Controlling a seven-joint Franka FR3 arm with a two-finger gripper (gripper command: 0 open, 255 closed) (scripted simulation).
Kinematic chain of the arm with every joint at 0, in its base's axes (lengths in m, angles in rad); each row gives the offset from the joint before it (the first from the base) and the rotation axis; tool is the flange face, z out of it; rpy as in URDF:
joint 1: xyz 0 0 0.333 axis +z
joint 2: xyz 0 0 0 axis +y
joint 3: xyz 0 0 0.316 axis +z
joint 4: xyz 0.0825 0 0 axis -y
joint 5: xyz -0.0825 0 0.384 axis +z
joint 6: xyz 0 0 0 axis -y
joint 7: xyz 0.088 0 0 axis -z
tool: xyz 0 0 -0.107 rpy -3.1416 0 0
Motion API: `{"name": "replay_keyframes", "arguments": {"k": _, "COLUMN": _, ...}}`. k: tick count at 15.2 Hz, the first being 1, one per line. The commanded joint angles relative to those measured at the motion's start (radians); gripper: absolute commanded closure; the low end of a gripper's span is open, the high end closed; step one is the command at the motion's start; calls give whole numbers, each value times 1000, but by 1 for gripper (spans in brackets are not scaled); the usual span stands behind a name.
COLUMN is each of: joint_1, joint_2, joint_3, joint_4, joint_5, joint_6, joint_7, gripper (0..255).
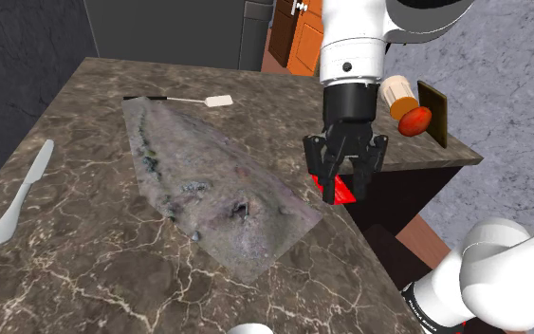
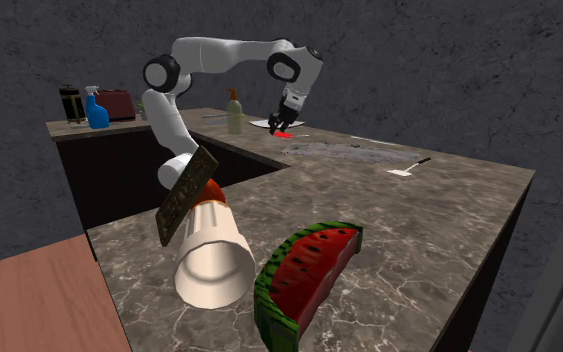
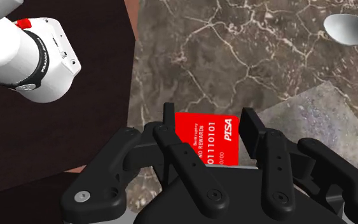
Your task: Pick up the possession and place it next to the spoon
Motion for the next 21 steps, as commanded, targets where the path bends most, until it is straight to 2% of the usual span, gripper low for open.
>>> {"name": "replay_keyframes", "arguments": {"k": 1, "joint_1": 17, "joint_2": -8, "joint_3": 31, "joint_4": -12, "joint_5": 30, "joint_6": 24, "joint_7": 41, "gripper": 255}}
{"name": "replay_keyframes", "arguments": {"k": 12, "joint_1": 112, "joint_2": 56, "joint_3": 238, "joint_4": 48, "joint_5": 156, "joint_6": 181, "joint_7": 294, "gripper": 255}}
{"name": "replay_keyframes", "arguments": {"k": 17, "joint_1": 152, "joint_2": 139, "joint_3": 342, "joint_4": 120, "joint_5": 167, "joint_6": 271, "joint_7": 417, "gripper": 255}}
{"name": "replay_keyframes", "arguments": {"k": 21, "joint_1": 187, "joint_2": 235, "joint_3": 428, "joint_4": 198, "joint_5": 141, "joint_6": 350, "joint_7": 525, "gripper": 255}}
